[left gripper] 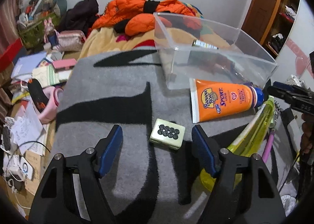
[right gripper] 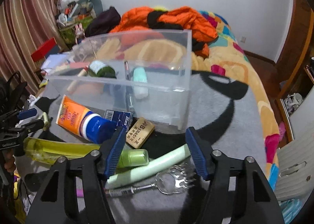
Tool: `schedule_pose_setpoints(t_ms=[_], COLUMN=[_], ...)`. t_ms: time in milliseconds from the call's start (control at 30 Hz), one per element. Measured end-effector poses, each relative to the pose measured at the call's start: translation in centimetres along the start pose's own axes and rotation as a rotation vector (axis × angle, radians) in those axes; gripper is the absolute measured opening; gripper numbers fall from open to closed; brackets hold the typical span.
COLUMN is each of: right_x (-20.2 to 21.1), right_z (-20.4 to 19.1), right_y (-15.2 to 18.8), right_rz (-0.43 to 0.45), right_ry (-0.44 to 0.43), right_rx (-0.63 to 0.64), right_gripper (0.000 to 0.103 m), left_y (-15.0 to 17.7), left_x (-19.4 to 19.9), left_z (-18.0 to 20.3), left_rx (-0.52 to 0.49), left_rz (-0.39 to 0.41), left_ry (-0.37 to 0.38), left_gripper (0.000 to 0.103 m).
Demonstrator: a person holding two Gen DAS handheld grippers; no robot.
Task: Organize objects
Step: 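Grasp the white dotted tile with the left tool while the right tool grasps the tan eraser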
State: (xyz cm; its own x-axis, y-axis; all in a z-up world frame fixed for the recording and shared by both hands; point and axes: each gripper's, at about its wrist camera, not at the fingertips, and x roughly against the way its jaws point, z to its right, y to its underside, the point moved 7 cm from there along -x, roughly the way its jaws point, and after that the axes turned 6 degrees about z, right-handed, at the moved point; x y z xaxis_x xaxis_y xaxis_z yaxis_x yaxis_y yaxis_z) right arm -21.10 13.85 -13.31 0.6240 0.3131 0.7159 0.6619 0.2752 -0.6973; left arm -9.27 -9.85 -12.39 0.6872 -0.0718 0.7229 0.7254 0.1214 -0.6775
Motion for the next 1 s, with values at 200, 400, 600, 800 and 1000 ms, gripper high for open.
schedule_pose_setpoints(t_ms=[200,400,600,800,1000], right_x=[-2.0,-2.9,-2.5,-2.0,-2.8], right_z=[-0.6,-0.8,-1.0,-0.9,-1.5], right_y=[0.6,0.8,1.0,1.4,1.2], right_rz=[-0.054,-0.085,-0.088,-0.099,-0.112], right_ry=[-0.01,-0.025,-0.03,-0.022,-0.005], right_rx=[-0.008,-0.005,0.039,0.049,0.068], right_gripper=[0.054,0.053,0.042,0.039,0.039], left_y=[0.1,-0.1,0.4,1.1,0.6], left_x=[-0.6,-0.6,0.0,0.4,-0.3], left_z=[-0.1,-0.6,-1.5,-0.9,-0.4], left_rx=[0.024,0.044,0.058,0.026,-0.001], left_rz=[-0.007,-0.009,-0.023,-0.038,-0.02], left_ry=[0.035,0.039,0.042,0.063,0.022], left_gripper=[0.066,0.044,0.04,0.04,0.038])
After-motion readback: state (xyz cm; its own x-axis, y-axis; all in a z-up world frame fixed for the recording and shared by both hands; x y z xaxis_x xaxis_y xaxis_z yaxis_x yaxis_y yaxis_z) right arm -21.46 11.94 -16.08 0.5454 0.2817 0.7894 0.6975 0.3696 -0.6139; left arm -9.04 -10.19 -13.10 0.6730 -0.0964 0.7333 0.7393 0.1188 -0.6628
